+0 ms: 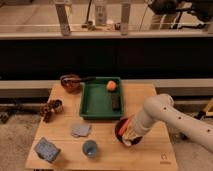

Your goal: Place banana in table surface

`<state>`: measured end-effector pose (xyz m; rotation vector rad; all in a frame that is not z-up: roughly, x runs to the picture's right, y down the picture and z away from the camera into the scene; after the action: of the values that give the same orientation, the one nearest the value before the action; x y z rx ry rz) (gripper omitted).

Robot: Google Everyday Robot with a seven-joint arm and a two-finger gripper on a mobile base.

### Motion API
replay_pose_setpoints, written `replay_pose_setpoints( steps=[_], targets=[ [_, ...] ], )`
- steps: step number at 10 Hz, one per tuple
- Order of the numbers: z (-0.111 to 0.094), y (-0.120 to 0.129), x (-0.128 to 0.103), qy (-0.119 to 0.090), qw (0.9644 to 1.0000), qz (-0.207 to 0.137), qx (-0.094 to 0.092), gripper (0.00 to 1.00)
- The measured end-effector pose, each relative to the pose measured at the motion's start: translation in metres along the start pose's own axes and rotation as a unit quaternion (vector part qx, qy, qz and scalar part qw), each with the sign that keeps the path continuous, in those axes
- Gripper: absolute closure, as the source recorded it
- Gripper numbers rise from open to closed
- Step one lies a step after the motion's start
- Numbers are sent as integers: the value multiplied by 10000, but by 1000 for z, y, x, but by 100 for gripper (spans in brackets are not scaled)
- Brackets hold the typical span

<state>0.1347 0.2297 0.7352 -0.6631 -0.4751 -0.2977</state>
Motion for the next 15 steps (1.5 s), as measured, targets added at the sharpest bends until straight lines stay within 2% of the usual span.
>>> replay_pose_setpoints(
  steps=[1, 2, 5, 6, 7, 8, 10, 13, 15],
  targets=[
    [-7, 0, -1, 173, 9998, 55, 53, 100],
    [-17, -3, -3, 258, 9996, 77, 103, 100],
    [-64, -15, -11, 408, 9989, 57, 202, 100],
    [-85, -26, -15, 541, 9982, -9, 243, 100],
    [-93, -31, -15, 609, 9978, -37, 269, 100],
    [-103, -38, -14, 726, 9968, -70, 331, 100],
    [-137, -60, -12, 982, 9936, -185, 518, 100],
    [-160, -83, 5, 1125, 9901, -391, 746, 100],
    [-170, -93, 20, 1111, 9881, -590, 883, 100]
  ],
)
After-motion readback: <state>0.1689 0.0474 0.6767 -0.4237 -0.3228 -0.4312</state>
